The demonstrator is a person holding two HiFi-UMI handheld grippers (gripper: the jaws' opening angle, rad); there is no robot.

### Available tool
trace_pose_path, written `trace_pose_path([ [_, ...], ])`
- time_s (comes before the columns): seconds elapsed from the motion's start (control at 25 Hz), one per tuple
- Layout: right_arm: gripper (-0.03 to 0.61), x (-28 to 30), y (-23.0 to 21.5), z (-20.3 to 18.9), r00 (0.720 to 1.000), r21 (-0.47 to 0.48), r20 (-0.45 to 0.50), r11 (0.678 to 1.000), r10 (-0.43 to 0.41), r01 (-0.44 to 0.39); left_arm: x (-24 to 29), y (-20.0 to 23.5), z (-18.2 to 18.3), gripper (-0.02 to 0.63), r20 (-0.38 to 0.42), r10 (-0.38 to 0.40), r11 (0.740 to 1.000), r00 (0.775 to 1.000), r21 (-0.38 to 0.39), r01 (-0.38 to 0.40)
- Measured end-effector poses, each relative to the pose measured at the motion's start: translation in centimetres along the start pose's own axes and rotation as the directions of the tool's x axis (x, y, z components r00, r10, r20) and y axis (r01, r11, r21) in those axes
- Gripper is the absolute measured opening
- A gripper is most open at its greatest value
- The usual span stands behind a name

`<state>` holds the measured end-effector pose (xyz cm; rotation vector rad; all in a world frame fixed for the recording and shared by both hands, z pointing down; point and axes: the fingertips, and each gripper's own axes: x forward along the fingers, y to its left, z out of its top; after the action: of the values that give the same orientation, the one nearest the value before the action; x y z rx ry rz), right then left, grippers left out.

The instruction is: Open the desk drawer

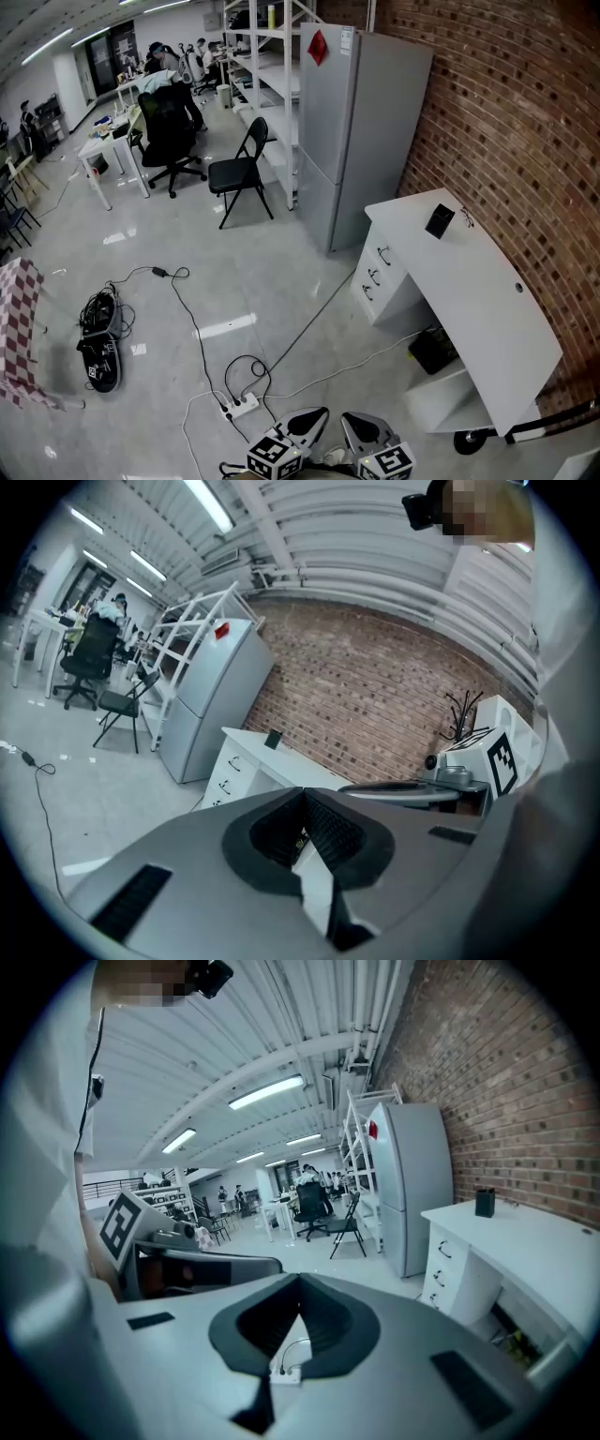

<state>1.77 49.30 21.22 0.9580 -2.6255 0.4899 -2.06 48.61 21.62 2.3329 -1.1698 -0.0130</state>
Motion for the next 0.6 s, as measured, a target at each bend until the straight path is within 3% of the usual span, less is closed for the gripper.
trace_pose_path([
  [0.6,0.015,4.6,-1.4,1.4,0.998,-0.042,-0.02,0.997,-0.065,0.065,2.6,4.5,1.4,0.008,-0.035,0.059,0.998,0.998,-0.004,-0.059],
])
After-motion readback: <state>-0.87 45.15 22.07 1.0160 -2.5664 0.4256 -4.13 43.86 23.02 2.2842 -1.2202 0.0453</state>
